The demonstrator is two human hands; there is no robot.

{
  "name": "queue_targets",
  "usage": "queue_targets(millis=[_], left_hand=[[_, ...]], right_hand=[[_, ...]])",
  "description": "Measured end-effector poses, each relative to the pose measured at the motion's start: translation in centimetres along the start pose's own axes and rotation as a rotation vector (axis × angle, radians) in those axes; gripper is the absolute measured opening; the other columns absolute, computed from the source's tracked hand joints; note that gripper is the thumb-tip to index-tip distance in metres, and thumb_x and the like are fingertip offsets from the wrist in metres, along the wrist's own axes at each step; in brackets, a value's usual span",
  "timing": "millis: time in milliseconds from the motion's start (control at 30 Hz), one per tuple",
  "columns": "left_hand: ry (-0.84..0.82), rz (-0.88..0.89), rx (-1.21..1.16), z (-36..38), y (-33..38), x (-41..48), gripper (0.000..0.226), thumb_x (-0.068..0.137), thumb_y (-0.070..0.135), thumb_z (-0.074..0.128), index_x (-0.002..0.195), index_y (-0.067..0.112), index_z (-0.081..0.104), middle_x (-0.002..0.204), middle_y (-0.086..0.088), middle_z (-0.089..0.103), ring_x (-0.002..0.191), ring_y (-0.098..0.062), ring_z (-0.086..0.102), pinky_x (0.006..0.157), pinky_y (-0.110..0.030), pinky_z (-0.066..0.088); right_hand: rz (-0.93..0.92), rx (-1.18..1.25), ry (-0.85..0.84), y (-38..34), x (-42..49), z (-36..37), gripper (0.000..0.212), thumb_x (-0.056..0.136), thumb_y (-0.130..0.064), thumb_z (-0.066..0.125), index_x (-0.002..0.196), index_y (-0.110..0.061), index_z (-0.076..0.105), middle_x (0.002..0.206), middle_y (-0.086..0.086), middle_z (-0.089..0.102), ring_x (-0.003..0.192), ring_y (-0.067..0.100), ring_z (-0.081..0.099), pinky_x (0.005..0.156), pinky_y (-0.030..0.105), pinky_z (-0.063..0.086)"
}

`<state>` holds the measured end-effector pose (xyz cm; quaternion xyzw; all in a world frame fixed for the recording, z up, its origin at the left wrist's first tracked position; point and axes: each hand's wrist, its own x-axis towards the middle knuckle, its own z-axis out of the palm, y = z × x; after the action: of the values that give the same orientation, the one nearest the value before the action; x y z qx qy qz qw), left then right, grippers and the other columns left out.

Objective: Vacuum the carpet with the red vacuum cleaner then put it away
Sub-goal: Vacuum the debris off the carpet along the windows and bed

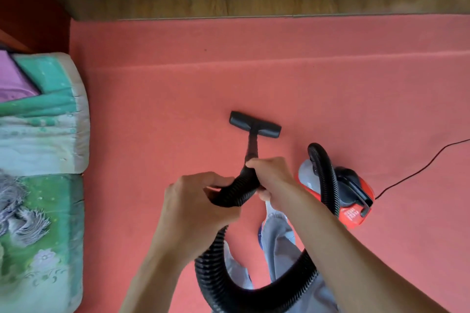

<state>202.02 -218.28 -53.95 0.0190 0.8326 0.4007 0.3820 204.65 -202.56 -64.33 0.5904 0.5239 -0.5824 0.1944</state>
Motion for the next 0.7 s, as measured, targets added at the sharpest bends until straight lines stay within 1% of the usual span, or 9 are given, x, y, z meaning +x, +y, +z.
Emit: queue_targets(millis=[67,133,167,267,367,433,533,633,700], left_hand=[[-0.019,0.021,-0.001,0.0,0.1,-0.7,0.037,0.061,0.009,0.082,0.088,0.034,0.078,0.065,0.007,0.073,0.050,-0.006,0.058,0.048,-0.016,0.045],[0.004,0.029,0.006,0.7,-0.1,-0.1,0.038,0.062,0.008,0.080,0.093,0.031,0.079,0.065,0.004,0.073,0.052,-0.012,0.062,0.051,-0.022,0.050],[0.025,0.029,0.014,1.3,-0.3,0.6,0.039,0.063,0.008,0.079,0.096,0.030,0.079,0.066,0.005,0.073,0.052,-0.011,0.062,0.051,-0.021,0.049],[0.092,0.033,0.014,3.6,-1.1,2.8,0.042,0.067,0.007,0.076,0.105,0.026,0.078,0.075,0.008,0.072,0.051,-0.003,0.054,0.048,-0.010,0.039],[0.115,0.015,0.015,5.0,-2.0,4.1,0.042,0.068,0.003,0.075,0.107,0.020,0.078,0.081,0.007,0.069,0.055,-0.007,0.055,0.047,-0.009,0.040],[0.106,0.003,0.035,5.0,-2.6,3.4,0.039,0.068,0.004,0.074,0.103,0.019,0.078,0.079,0.006,0.069,0.061,-0.017,0.060,0.050,-0.015,0.045],[0.079,-0.023,0.059,4.0,-2.9,0.3,0.032,0.066,0.004,0.075,0.096,0.016,0.078,0.084,-0.003,0.073,0.073,-0.027,0.067,0.062,-0.031,0.053],[0.059,-0.078,0.110,2.9,-3.9,-4.1,0.029,0.064,0.007,0.077,0.093,0.011,0.077,0.085,-0.008,0.072,0.076,-0.029,0.061,0.071,-0.035,0.051],[0.071,-0.127,0.132,2.9,-4.6,-7.0,0.030,0.064,0.009,0.077,0.093,0.011,0.074,0.085,-0.008,0.071,0.076,-0.025,0.058,0.076,-0.039,0.052]], right_hand=[[0.002,0.042,-0.009,0.2,-1.2,-0.4,0.008,0.086,-0.003,0.060,0.092,0.002,0.062,0.071,0.014,0.054,0.028,0.012,0.043,0.029,0.011,0.026],[-0.008,0.029,0.008,-0.4,-0.9,-0.2,0.009,0.086,-0.004,0.061,0.093,0.002,0.062,0.068,0.011,0.053,0.024,0.008,0.039,0.029,0.011,0.025],[-0.020,0.009,0.020,-0.9,-0.3,-0.2,0.012,0.086,-0.004,0.062,0.096,0.002,0.062,0.068,0.011,0.053,0.027,0.009,0.040,0.029,0.011,0.025],[-0.064,-0.053,0.066,-2.5,1.8,-0.1,0.013,0.088,-0.006,0.063,0.100,0.000,0.059,0.065,0.009,0.050,0.040,0.014,0.042,0.030,0.009,0.026],[-0.099,-0.100,0.079,-2.5,3.5,0.3,0.013,0.090,-0.008,0.063,0.100,-0.003,0.058,0.065,0.007,0.049,0.045,0.016,0.042,0.029,0.009,0.026],[-0.103,-0.131,0.065,-1.4,3.6,0.5,0.014,0.089,-0.009,0.063,0.101,-0.004,0.059,0.067,0.007,0.050,0.042,0.016,0.043,0.030,0.009,0.026],[-0.056,-0.157,0.020,1.6,2.2,0.4,0.010,0.089,-0.012,0.064,0.095,-0.005,0.060,0.061,0.007,0.051,0.026,0.011,0.041,0.032,0.013,0.026],[0.032,-0.207,-0.066,5.1,-1.2,0.5,0.014,0.090,-0.016,0.065,0.081,-0.010,0.057,0.057,0.006,0.049,0.030,0.012,0.040,0.033,0.017,0.025],[0.056,-0.218,-0.094,6.8,-3.2,0.8,0.018,0.090,-0.019,0.066,0.079,-0.014,0.054,0.059,0.005,0.047,0.033,0.011,0.037,0.034,0.017,0.024]])
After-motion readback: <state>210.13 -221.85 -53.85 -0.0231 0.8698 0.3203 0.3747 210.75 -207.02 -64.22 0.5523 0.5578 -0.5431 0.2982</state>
